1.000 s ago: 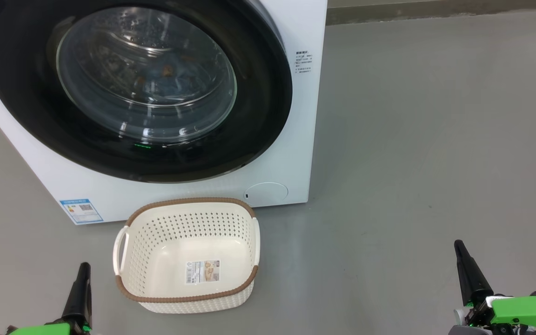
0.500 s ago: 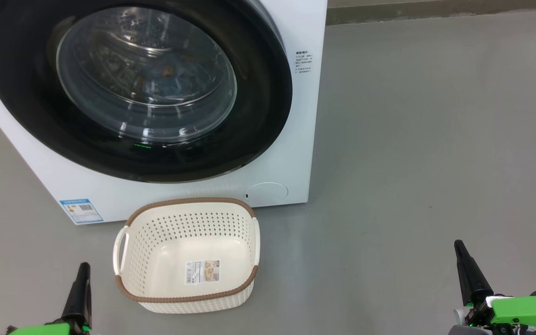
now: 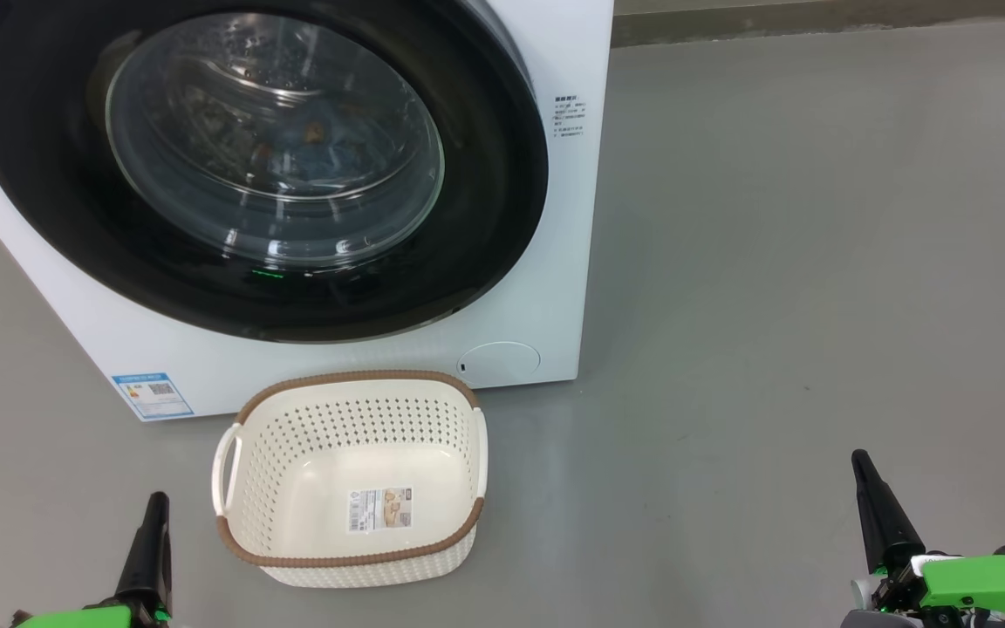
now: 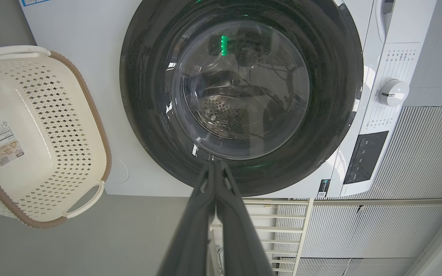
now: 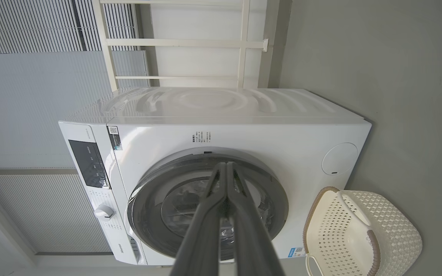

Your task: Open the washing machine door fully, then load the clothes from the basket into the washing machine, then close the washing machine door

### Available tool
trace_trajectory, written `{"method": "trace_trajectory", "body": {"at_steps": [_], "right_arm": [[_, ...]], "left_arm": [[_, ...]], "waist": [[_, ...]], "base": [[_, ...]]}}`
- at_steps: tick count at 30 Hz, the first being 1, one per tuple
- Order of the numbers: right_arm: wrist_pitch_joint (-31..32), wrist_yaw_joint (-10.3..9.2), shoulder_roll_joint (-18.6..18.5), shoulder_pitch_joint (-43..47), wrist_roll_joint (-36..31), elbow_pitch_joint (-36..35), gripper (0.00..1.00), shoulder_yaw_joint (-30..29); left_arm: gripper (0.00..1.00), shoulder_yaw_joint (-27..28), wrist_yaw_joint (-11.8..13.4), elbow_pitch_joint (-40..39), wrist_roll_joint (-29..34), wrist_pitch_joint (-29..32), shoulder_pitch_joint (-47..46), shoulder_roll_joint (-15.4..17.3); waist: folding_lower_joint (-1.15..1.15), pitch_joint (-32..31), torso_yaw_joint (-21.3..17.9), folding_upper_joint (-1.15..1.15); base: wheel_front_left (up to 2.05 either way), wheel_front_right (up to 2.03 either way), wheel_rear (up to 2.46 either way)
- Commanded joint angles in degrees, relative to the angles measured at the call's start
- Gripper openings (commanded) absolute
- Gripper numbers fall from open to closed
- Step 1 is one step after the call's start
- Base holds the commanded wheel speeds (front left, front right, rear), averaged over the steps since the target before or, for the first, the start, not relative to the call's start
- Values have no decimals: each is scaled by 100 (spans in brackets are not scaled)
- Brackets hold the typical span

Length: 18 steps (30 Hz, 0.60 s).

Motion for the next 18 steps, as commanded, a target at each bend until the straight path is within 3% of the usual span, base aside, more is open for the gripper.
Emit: {"method": "trace_trajectory", "body": {"at_steps": [1,18], "right_arm": [[43,-6,-67,-234,21,-143,0,131],[43,-6,-67,-234,21,-143,0,131]], "left_arm": [[0,198,-65,-108,46,38,-232,82],[0,201,-65,-108,49,40,-233,80]], "waist": [[0,0,0,0],[0,0,0,0]], "base": [[0,0,0],[0,0,0]]}}
